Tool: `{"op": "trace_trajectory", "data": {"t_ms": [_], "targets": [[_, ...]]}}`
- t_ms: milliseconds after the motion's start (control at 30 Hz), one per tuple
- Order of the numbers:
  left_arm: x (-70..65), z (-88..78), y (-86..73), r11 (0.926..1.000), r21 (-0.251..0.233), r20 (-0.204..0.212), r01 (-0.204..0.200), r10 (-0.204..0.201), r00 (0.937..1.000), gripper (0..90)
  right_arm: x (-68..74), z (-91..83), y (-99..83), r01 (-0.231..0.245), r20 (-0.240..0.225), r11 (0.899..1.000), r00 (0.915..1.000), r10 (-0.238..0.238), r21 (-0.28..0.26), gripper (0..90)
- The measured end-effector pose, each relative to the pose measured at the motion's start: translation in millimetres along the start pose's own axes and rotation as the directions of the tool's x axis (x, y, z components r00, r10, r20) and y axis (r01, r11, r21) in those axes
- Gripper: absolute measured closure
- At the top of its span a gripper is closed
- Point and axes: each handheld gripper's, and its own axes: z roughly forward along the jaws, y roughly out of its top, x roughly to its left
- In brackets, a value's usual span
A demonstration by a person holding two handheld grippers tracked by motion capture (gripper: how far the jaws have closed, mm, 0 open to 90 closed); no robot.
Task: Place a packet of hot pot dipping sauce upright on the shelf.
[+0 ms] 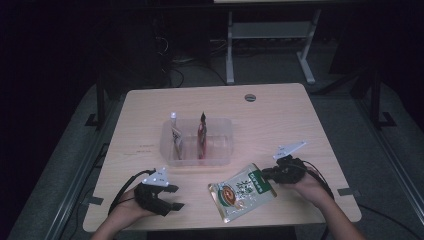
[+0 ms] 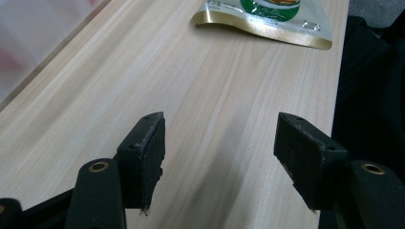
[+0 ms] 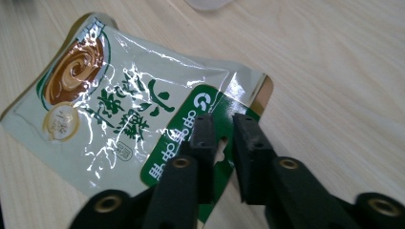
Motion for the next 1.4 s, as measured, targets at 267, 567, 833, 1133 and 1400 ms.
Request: {"op": "trace_trajectory", "data": {"t_ms": [267, 567, 833, 1133, 1400], "targets": [[-4.9, 3.8, 4.1, 1.0000, -0.005, 0.003, -0.004, 0.004, 1.0000, 32.1, 2.1, -22.1, -12.7, -0.079, 0.060, 0.994, 0.9947, 0.083, -0.071, 54.3], [-11.6, 7.9, 17.1, 0.9994, -0.022, -0.003, -0.027, 0.027, 0.9996, 28.1, 17.6, -31.6, -26.0, -0.079, 0.116, 0.992, 0.9891, 0.090, -0.096, 43.0], [-18.1, 17.4, 30.0, 0.9986, -0.031, -0.010, -0.042, 0.042, 0.9991, 23.7, 16.4, -31.7, -25.5, -0.096, 0.123, 0.990, 0.9863, 0.109, -0.106, 39.3], [-24.3, 37.6, 56.2, 0.9972, -0.039, -0.012, -0.063, 0.063, 0.9980, 19.5, 21.6, -23.6, -20.0, -0.063, 0.096, 0.994, 0.9928, 0.071, -0.087, 38.8], [-29.1, 60.8, 77.0, 0.9982, -0.034, -0.010, -0.050, 0.049, 0.9987, 16.0, 21.3, -25.2, -21.2, -0.044, 0.084, 0.994, 0.9952, 0.052, -0.098, 38.5]]}}
